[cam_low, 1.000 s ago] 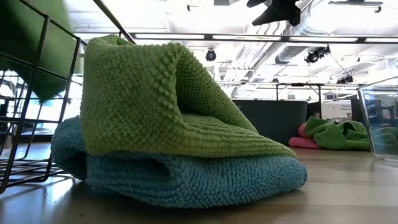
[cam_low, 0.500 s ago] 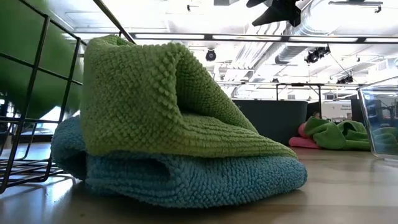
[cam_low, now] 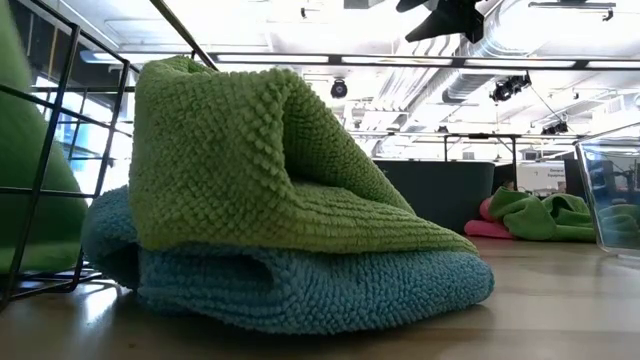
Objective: Sort microfiber towel by color & place in baskets
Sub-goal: Put the top left green towel into the wire basket, then put the bottom green towel into the wire basket
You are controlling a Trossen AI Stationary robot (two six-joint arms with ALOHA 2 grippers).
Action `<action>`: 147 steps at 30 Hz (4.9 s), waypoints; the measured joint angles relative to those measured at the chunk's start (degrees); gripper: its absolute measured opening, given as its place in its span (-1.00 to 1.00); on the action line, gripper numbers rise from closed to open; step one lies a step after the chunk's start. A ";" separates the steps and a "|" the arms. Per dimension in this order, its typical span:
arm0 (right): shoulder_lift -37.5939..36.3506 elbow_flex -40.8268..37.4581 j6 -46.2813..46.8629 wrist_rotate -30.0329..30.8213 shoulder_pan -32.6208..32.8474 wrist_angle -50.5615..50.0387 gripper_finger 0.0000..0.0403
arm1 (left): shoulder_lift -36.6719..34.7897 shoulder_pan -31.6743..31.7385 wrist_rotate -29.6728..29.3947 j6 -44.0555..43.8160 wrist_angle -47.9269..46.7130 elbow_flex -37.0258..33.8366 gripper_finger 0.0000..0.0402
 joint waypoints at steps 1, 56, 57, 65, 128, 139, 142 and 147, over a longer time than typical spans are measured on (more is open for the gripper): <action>0.00 0.00 -0.06 0.00 0.00 0.00 0.19 | 0.61 0.60 -0.07 1.78 0.05 0.02 -1.00; 0.06 -0.02 -1.07 -0.22 0.00 -0.02 0.19 | 16.65 4.25 19.25 19.61 -0.07 -0.02 -0.29; 0.23 -0.02 -1.07 -0.22 0.00 0.00 0.19 | 15.82 4.59 19.19 19.52 -0.13 -0.02 -0.25; 2.18 -0.04 -1.05 -0.78 0.00 -0.13 0.19 | 8.96 6.40 23.20 19.29 -3.92 -0.02 0.02; 13.85 0.07 18.26 -15.66 9.53 20.94 0.19 | -46.25 44.84 -1.87 30.40 36.84 -30.16 0.04; 29.77 8.42 -4.59 -14.64 15.47 19.19 0.19 | -46.01 44.84 -2.00 31.82 36.76 -30.16 0.04; 33.92 11.82 -13.54 -14.64 15.89 18.13 0.19 | -46.01 44.84 -2.00 31.82 36.72 -30.16 0.04; 39.85 17.47 -23.12 -14.60 15.87 12.43 0.19 | -46.01 44.84 -2.20 31.82 36.72 -30.16 0.04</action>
